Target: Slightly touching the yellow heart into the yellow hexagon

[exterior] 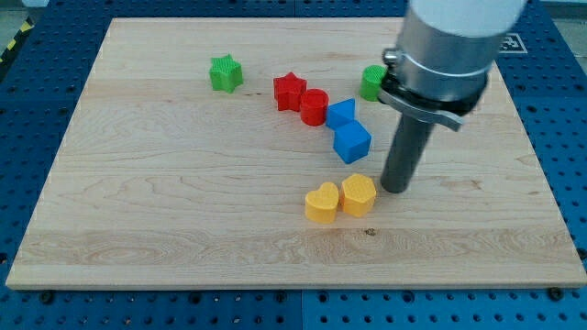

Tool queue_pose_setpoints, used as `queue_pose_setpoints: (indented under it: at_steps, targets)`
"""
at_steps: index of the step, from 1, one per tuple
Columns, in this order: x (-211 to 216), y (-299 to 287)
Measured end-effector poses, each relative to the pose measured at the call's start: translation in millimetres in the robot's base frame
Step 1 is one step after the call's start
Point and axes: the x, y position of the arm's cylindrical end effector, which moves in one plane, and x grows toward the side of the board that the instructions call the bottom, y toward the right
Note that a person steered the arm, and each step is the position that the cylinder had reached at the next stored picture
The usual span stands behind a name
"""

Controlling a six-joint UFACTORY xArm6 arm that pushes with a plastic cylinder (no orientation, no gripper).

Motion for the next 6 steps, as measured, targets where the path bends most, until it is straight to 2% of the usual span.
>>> queue_pose_setpoints:
  at_steps: [3, 4, 5, 6]
  targets:
    - [-19, -35]
    - [-3, -78]
    - [33, -113]
    - [58, -114]
